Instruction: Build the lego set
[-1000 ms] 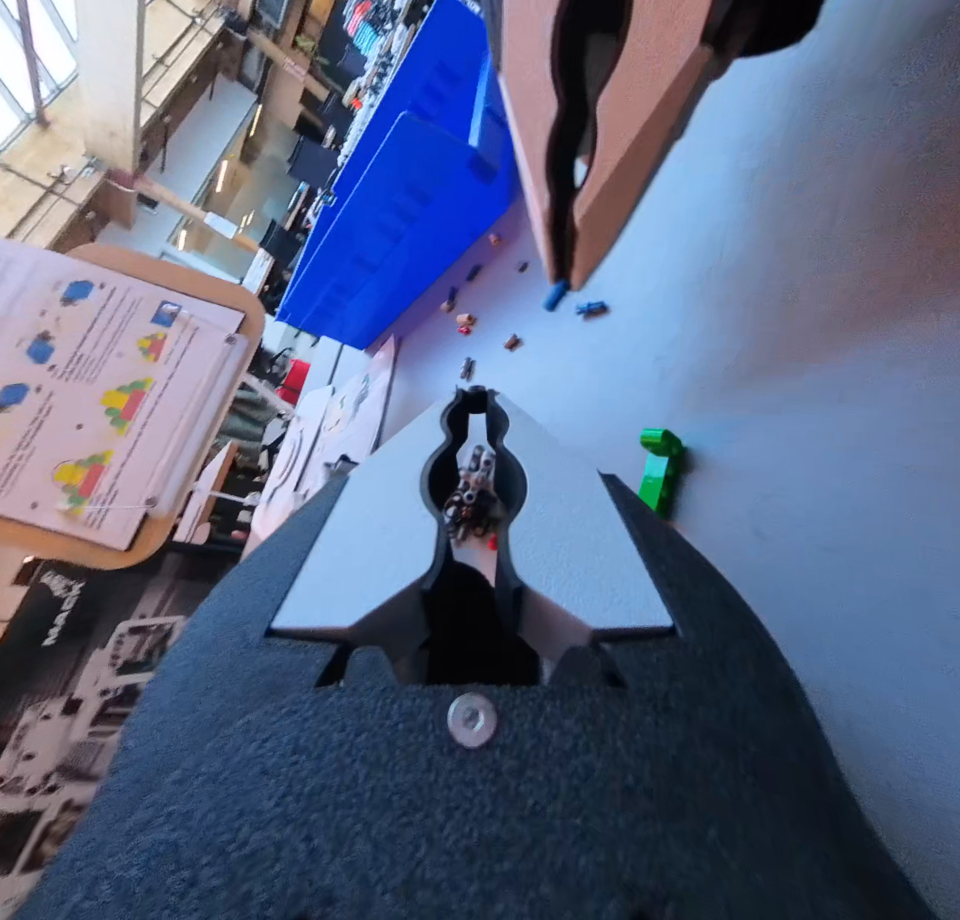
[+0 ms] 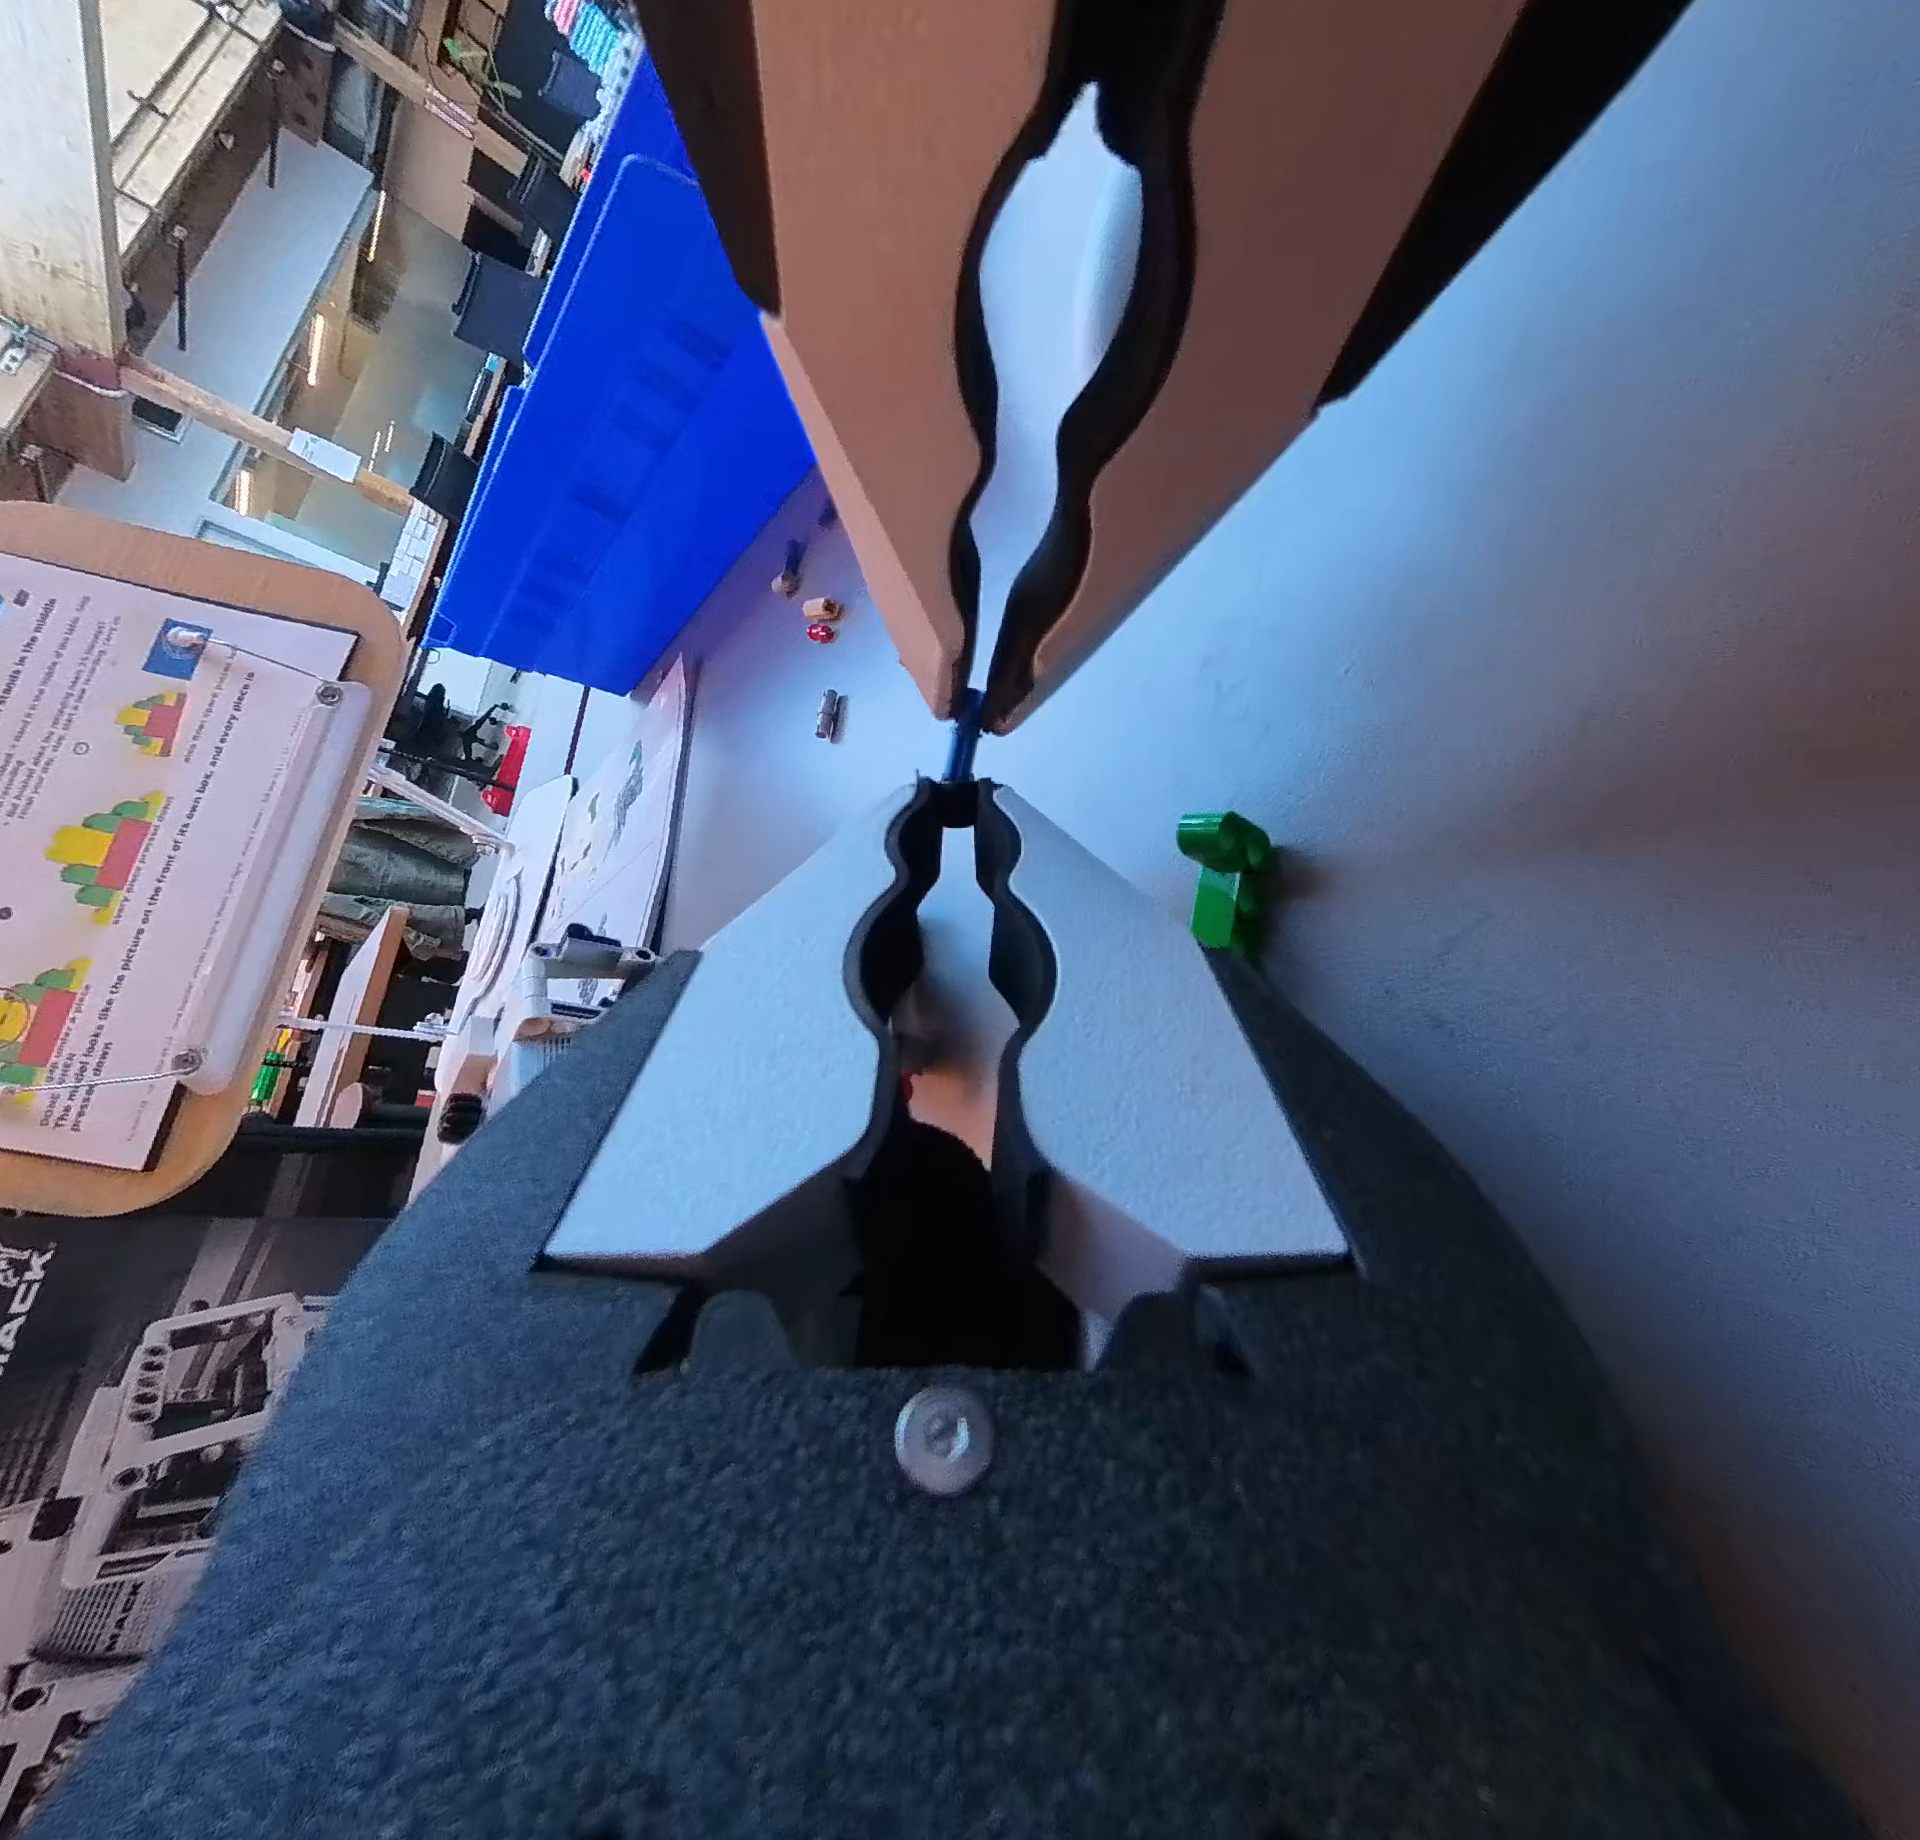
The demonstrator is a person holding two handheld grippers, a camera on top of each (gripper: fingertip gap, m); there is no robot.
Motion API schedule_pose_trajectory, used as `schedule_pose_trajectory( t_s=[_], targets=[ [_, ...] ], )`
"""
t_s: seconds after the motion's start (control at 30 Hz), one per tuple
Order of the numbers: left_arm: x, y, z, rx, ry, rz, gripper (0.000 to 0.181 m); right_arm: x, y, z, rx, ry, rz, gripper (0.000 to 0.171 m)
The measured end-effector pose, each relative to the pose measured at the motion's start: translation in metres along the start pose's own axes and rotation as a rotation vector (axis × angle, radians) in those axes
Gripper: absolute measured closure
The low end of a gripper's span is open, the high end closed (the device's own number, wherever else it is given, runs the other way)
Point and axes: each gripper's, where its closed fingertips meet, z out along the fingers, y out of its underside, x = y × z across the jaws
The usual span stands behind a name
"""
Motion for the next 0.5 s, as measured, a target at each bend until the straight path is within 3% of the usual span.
schedule_pose_trajectory(
  t_s=[0.23,0.5],
  targets=[
    [0.0012,-0.0006,-0.0002,-0.002,-0.017,0.039,0.178,-0.001,-0.001,-0.0009,-0.007,-0.031,-0.001,0.168],
    [0.0043,-0.0017,-0.0034,-0.014,-0.108,0.243,0.178,-0.0077,-0.0049,-0.0037,-0.002,-0.122,0.092,0.168]
  ],
)
